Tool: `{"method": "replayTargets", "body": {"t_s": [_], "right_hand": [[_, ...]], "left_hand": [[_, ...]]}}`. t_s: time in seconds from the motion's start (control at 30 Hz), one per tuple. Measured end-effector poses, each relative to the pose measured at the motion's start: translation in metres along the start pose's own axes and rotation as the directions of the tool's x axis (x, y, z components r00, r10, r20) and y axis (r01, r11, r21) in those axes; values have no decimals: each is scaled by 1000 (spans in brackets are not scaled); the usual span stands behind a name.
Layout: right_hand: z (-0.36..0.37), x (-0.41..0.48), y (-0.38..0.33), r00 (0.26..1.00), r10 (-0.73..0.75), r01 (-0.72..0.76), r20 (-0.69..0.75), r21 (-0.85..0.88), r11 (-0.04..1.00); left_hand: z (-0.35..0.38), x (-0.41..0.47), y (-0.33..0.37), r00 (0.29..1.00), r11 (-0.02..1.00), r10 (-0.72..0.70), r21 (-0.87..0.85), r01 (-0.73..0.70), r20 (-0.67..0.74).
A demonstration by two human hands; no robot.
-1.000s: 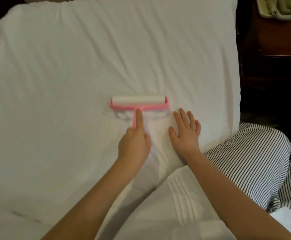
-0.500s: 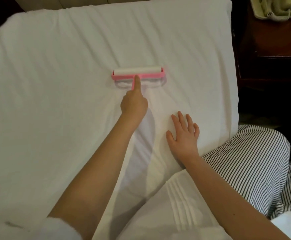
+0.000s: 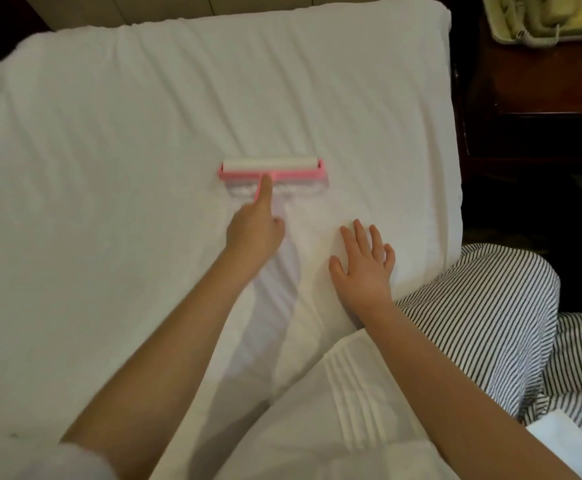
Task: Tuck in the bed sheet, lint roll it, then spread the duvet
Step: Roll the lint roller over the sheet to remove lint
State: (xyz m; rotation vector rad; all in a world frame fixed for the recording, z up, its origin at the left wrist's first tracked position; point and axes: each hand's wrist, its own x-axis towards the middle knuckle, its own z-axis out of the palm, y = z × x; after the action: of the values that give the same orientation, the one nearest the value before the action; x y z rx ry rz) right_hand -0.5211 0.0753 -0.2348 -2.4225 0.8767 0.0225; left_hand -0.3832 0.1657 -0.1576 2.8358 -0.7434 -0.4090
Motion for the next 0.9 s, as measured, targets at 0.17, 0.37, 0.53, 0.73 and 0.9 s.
{"method": "replayTargets", "body": {"t_s": [0.17,0.37,0.53,0.73,0.9], "right_hand": [[-2,-3,1,999,42,-42,23,5,999],[-3,-3,2,997,41,-41,60,-9,999],[-4,-6,2,997,46,-44,69,-30,999],[-6,-8,4,995,57,-56,80,-15,998],[-7,-8,5,994,61,-57,88,-37,998]], "left_hand": [[-2,22,23,1000,998,-22,-58,23,8],[21,-134,-18,992,993,-5,113,-10,130],[10,-80,-14,998,996,30,82,-35,54],[6,32,22,999,995,34,-92,-33,6],[21,-71,-28,998,998,36,48,-38,45]]}}
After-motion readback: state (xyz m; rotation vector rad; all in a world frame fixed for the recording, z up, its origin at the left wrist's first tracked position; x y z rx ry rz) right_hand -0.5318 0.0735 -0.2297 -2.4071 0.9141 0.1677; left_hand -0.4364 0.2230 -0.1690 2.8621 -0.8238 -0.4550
